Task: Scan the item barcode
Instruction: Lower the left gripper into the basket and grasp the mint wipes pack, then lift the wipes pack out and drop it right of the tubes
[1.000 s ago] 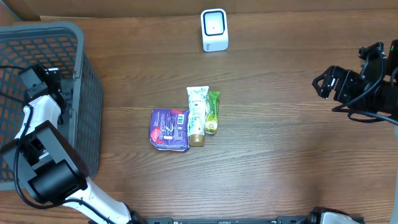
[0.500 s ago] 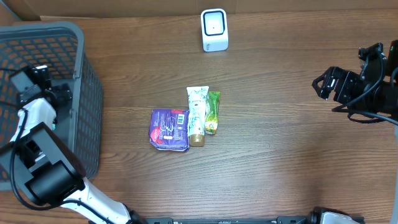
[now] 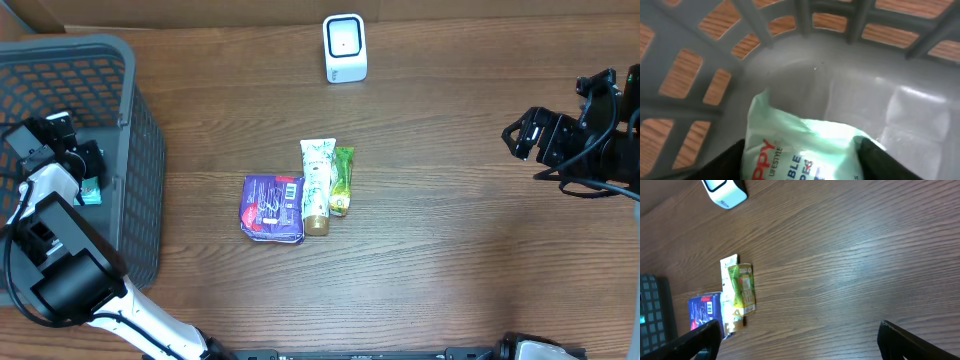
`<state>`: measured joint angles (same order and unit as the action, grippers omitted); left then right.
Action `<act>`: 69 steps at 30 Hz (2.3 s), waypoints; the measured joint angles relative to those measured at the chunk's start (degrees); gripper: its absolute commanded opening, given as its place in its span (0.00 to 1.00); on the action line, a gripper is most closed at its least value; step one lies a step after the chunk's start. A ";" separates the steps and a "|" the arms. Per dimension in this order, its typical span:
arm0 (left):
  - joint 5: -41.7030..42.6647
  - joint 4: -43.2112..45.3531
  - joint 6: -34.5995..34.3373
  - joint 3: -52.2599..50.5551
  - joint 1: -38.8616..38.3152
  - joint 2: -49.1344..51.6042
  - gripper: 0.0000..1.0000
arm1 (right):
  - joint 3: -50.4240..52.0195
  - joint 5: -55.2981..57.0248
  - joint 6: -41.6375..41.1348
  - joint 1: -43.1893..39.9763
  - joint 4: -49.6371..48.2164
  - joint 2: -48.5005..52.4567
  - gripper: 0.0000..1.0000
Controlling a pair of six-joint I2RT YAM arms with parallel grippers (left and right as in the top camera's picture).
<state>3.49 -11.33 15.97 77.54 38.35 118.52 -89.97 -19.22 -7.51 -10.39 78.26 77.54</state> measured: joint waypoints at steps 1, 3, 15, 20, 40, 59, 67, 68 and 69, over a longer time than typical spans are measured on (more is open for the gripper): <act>0.15 -0.07 0.02 0.04 0.00 0.02 0.18 | 0.00 -0.02 0.02 0.00 -0.04 0.00 1.00; 0.33 -0.17 -0.02 0.26 0.00 -0.02 0.04 | 0.00 -0.02 0.04 0.00 -0.26 0.00 1.00; 1.03 -3.02 -2.21 -0.96 -1.73 -6.93 0.04 | 0.02 0.00 0.02 0.00 -1.20 0.00 1.00; 1.25 -6.01 -4.07 -0.35 -4.22 -20.72 0.04 | 0.00 0.00 0.00 0.00 -1.25 0.00 1.00; 0.98 -30.08 -37.99 2.05 -55.78 -37.66 0.04 | 0.00 -0.04 0.00 0.04 -1.86 0.00 1.00; 3.96 -16.24 -45.00 0.83 -78.90 -5.57 1.00 | 0.00 -0.02 0.00 0.04 -1.60 0.00 1.00; 5.11 -33.09 -44.02 11.56 -74.34 -7.96 1.00 | 0.02 -0.04 0.00 0.04 -1.46 0.00 1.00; 5.14 -36.00 -43.60 14.40 -72.87 -9.05 1.00 | 0.00 -0.09 0.00 0.04 -1.49 0.00 1.00; 5.14 -38.82 -42.91 17.64 -70.99 -10.56 1.00 | 0.00 -0.28 0.00 0.04 -1.40 0.00 1.00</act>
<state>8.62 -50.15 -26.94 95.18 -32.64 107.96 -89.97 -19.51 -7.51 -10.35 76.86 77.54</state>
